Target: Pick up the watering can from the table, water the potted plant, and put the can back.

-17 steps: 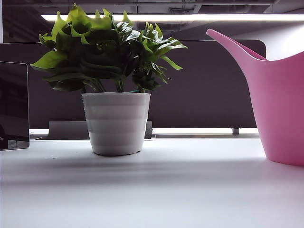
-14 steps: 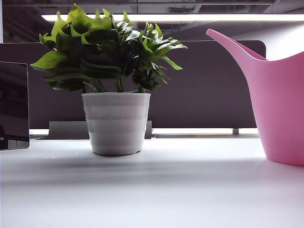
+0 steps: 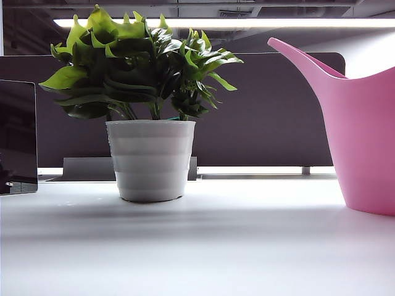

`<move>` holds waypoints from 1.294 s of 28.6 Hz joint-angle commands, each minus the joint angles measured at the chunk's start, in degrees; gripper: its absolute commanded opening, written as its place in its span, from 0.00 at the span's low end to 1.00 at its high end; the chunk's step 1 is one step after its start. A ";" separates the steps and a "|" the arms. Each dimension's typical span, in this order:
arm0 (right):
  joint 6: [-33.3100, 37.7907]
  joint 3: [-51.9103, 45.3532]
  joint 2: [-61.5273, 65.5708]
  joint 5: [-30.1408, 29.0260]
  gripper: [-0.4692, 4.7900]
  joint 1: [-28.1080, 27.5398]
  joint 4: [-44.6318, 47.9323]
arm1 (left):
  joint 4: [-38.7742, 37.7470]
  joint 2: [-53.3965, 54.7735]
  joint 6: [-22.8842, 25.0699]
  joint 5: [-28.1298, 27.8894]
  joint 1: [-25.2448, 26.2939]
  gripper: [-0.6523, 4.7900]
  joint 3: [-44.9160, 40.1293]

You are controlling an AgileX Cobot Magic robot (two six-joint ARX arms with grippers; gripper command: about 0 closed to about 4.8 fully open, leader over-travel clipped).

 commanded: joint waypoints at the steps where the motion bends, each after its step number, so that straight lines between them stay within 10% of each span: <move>1: 13.73 -0.02 -0.04 -8.70 0.09 0.09 1.20 | 0.35 0.04 0.37 0.26 -6.69 0.11 0.04; 7: 44.22 2.99 -0.04 -21.70 0.08 0.22 -3.41 | 0.35 0.04 0.37 0.26 -12.76 0.11 0.04; 17: 15.54 30.80 3.15 7.21 0.08 3.28 -53.46 | 0.35 0.04 0.37 0.26 -12.76 0.11 0.04; 20: 13.18 30.75 4.09 8.83 0.15 3.32 -52.15 | 0.35 0.04 0.35 0.28 -12.76 0.11 0.04; 23: 10.62 30.75 9.51 6.62 0.68 3.41 -50.73 | 0.35 0.04 0.37 0.26 -12.74 0.11 0.04; 25: 9.42 30.73 13.77 6.73 0.81 3.48 -48.87 | 0.35 0.04 0.37 0.26 -12.72 0.11 0.04; 37: 4.07 30.03 26.18 15.74 0.81 3.63 -40.33 | 0.35 0.04 0.37 0.26 -12.72 0.11 0.04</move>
